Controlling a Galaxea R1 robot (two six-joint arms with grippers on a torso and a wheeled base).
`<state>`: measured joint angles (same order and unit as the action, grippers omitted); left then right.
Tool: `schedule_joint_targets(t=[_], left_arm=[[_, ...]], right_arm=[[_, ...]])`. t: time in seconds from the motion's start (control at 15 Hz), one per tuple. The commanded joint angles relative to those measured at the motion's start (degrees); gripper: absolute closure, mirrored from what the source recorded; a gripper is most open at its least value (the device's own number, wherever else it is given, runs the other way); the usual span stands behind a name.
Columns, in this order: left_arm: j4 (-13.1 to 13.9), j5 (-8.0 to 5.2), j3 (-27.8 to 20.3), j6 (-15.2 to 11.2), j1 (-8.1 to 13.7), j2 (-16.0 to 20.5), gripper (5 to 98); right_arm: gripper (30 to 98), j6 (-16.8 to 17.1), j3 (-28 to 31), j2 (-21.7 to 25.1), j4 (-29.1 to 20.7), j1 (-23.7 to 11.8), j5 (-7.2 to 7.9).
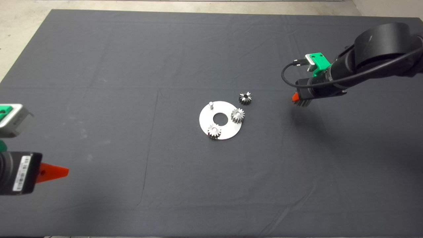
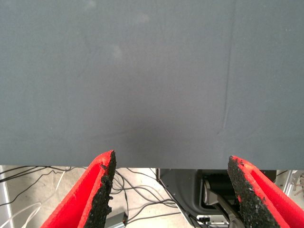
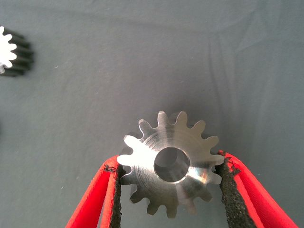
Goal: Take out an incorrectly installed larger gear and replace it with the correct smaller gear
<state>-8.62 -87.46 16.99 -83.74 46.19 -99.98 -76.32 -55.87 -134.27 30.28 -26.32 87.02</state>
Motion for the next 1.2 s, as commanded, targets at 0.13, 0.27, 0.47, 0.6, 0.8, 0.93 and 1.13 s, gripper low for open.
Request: schedule_joint_targets(t=[0.13,0.27,0.47,0.6,0.8,0.93,1.13], left_arm=[[-0.48,-3.51,-0.75,-0.37,-0.13,-0.01,44.4],[-0.52,-3.51,-0.75,-0.37,-1.08,-0.01,44.4],[-0.53,-3.51,-0.75,-0.37,-1.46,0.08,44.4],[-0.61,-3.51,-0.75,-0.37,-1.54,0.08,44.4],[-0.70,-3.51,-0.75,-0.37,-1.54,-0.01,44.4],[-0.70,-3.51,-0.75,-0.37,-1.63,0.08,44.4],[-0.70,-3.51,-0.75,-0.37,-1.63,-0.01,44.4]], right_arm=[[85.9,-0.16,-0.19,-0.17,-0.31,-0.16,4.65],[85.6,0.21,-0.45,-1.03,-0.22,2.23,4.65],[85.6,-0.94,1.56,-0.87,-0.49,4.61,4.65],[85.1,-2.08,1.74,-0.26,-0.40,6.84,4.57],[84.3,-2.08,1.57,-0.34,-0.14,7.25,4.57],[84.0,-2.08,1.22,-0.87,0.28,7.31,4.65],[82.4,-2.08,0.08,-1.43,1.77,7.75,4.65]])
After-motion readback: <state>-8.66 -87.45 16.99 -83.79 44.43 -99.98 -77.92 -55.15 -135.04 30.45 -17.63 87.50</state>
